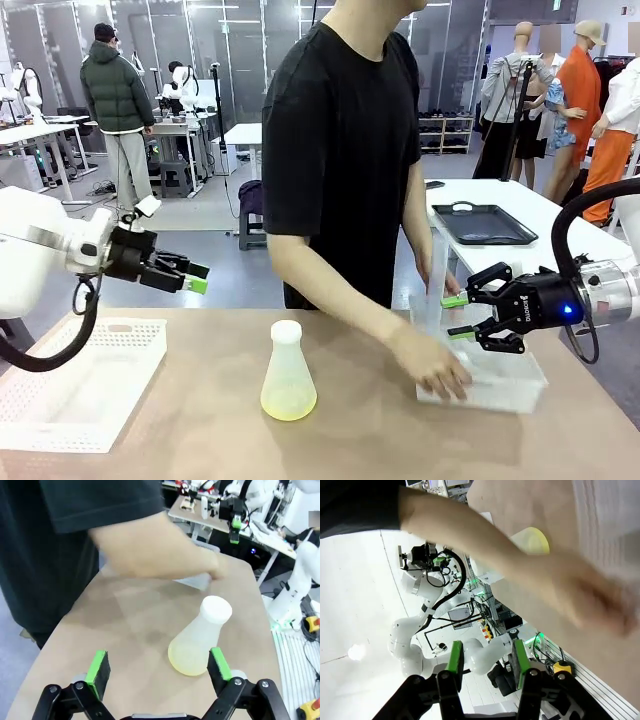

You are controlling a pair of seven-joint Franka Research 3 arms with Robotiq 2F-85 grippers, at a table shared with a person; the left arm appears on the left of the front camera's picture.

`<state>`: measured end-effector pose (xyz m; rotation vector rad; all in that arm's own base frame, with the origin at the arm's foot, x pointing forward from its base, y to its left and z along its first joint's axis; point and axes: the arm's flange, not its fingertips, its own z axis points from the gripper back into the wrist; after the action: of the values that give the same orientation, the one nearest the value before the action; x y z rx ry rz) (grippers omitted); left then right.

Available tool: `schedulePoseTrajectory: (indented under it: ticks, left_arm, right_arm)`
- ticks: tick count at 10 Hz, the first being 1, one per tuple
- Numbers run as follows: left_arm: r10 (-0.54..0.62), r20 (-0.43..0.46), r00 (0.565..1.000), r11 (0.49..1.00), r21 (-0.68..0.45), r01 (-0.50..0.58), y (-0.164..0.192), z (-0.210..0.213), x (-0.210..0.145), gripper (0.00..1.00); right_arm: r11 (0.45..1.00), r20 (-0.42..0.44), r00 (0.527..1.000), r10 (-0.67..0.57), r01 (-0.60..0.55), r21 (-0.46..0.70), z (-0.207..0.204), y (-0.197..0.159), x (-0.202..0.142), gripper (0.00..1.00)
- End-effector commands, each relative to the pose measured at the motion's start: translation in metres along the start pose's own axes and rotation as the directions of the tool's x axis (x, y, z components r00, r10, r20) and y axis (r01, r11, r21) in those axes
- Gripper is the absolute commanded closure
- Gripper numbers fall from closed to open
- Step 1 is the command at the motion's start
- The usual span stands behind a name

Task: Prepare the solutions needed for the experiment.
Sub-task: When the human places the Big flask in the center of the table, pick up the Big flask and place it in the left Organizing basket.

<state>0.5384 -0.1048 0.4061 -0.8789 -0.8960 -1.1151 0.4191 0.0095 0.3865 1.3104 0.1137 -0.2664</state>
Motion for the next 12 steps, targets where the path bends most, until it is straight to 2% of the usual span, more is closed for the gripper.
schedulePoseTrajectory:
  ticks: [1, 4, 5, 7, 8, 9, 12]
  left_arm:
    - [-0.174, -0.063, 0.983, 0.984, -0.053, 0.171, 0.033, -0.042, -0.006, 0.00]
    - [-0.321, -0.043, 0.946, 0.940, -0.137, 0.313, 0.041, -0.078, -0.013, 0.00]
    - [-0.358, -0.028, 0.933, 0.917, -0.198, 0.346, 0.040, -0.087, -0.017, 0.00]
    - [-0.385, 0.018, 0.923, 0.881, -0.291, 0.373, 0.040, -0.106, -0.023, 0.00]
    - [-0.382, -0.009, 0.924, 0.873, -0.331, 0.357, 0.044, -0.110, -0.024, 0.00]
    - [-0.357, -0.011, 0.934, 0.909, -0.234, 0.344, 0.032, -0.102, -0.023, 0.00]
    - [-0.357, -0.011, 0.934, 0.909, -0.234, 0.344, 0.032, -0.102, -0.023, 0.00]
  right_arm:
    - [1.000, -0.010, 1.000, 0.004, -0.004, -0.008, 0.002, 0.002, 0.000, 0.49]
    - [1.000, -0.010, 1.000, 0.004, -0.004, -0.008, 0.002, 0.002, 0.000, 0.49]
    - [1.000, -0.010, 1.000, 0.004, -0.004, -0.008, 0.002, 0.002, 0.000, 0.49]
    - [1.000, -0.010, 1.000, 0.004, -0.004, -0.008, 0.002, 0.002, 0.000, 0.49]
    - [1.000, -0.010, 1.000, 0.004, -0.004, -0.008, 0.002, 0.002, 0.000, 0.49]
    - [1.000, -0.010, 1.000, 0.004, -0.004, -0.008, 0.002, 0.002, 0.000, 0.49]
    - [1.000, -0.010, 1.000, 0.004, -0.004, -0.008, 0.002, 0.002, 0.000, 0.49]
